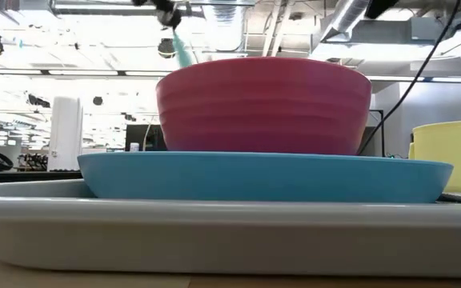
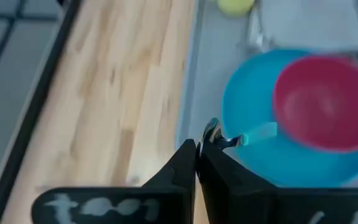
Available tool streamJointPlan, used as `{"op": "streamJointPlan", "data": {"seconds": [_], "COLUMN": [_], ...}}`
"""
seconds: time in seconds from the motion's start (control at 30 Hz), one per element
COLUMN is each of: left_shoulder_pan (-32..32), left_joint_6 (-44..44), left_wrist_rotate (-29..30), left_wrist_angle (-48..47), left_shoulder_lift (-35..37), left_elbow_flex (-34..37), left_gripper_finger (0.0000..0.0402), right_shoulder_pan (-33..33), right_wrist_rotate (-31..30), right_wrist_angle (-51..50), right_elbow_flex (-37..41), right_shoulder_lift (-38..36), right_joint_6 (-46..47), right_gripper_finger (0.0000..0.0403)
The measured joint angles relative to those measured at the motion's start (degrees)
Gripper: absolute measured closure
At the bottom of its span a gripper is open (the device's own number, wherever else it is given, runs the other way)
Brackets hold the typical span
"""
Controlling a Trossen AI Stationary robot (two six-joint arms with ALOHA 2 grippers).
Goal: Set up tray
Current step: Put the blue spoon to the right on the gray table napkin
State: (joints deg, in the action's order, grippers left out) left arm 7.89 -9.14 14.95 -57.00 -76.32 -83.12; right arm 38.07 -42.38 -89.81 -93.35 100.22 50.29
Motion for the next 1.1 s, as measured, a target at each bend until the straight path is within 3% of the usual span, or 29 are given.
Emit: {"op": "streamJointPlan", "data": {"seconds": [0.13,0.27,0.43,0.6,0.83,0.93,1.1], "left_shoulder_pan": [0.73,0.73,0.73,1.09,2.50,2.48,2.80], "left_joint_6": [1.14,4.36,7.93,9.88,16.59,17.39,17.73], "left_wrist_rotate": [3.39,3.80,3.30,-0.81,-2.60,-2.85,-3.81], "left_wrist_angle": [3.01,7.31,11.52,17.52,25.48,27.02,26.93], "left_shoulder_lift": [-0.69,-1.85,-5.27,-8.57,-10.76,-11.12,-11.12], "left_elbow_flex": [-2.61,-3.36,-3.36,-3.36,-3.36,-3.36,-3.36], "left_gripper_finger": [0.0400,0.0401,0.0401,0.0401,0.0401,0.0401,0.0401], "right_shoulder_pan": [6.78,12.69,16.04,14.00,6.61,2.92,-2.01], "right_wrist_rotate": [-12.73,-24.95,-32.33,-30.12,-21.45,-14.34,3.98], "right_wrist_angle": [2.00,2.54,12.53,29.70,53.25,65.18,79.69], "right_elbow_flex": [2.98,10.47,23.89,32.51,33.99,33.99,33.97], "right_shoulder_lift": [-8.29,-15.97,-23.71,-26.88,-26.71,-26.73,-26.73], "right_joint_6": [5.65,19.46,33.61,27.85,6.62,-2.24,-12.09], "right_gripper_finger": [0.0330,0.0318,0.0314,0.0314,0.0314,0.0315,0.0315]}}
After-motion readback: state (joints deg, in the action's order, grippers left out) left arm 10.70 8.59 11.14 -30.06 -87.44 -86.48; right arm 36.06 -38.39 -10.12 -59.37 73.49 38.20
